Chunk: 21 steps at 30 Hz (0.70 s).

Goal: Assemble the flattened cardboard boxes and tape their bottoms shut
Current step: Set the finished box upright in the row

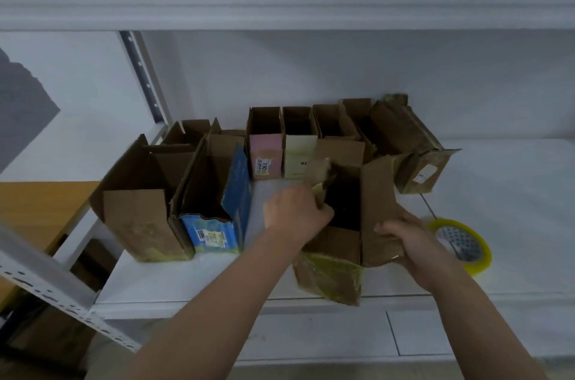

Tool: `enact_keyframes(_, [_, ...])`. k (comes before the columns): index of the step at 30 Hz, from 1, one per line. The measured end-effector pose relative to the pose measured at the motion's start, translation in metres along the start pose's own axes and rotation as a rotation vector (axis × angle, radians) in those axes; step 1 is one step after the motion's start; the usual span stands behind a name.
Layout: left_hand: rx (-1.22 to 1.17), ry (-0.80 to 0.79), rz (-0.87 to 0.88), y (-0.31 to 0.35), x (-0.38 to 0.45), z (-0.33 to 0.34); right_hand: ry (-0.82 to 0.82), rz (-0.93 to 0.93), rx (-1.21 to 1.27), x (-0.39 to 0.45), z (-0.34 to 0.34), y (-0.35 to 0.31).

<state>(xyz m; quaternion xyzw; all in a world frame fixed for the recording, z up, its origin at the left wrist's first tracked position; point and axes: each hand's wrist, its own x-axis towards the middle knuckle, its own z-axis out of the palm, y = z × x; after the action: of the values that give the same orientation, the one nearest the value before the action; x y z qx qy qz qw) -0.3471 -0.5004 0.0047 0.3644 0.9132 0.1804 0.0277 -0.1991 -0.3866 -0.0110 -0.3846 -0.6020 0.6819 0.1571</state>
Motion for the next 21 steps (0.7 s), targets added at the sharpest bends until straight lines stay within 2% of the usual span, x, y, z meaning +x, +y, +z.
enact_keyframes(8, [0.146, 0.224, -0.084, -0.052, 0.009, -0.062, -0.009, -0.128, -0.184, 0.014, 0.051, -0.040])
enact_keyframes(15, [0.204, 0.171, -0.161, -0.090, 0.014, -0.063, -0.092, -0.079, -0.373, 0.032, 0.111, -0.045])
enact_keyframes(21, [0.177, 0.168, -0.116, -0.090, 0.014, -0.054, -0.114, -0.074, -0.326, 0.030, 0.112, -0.042])
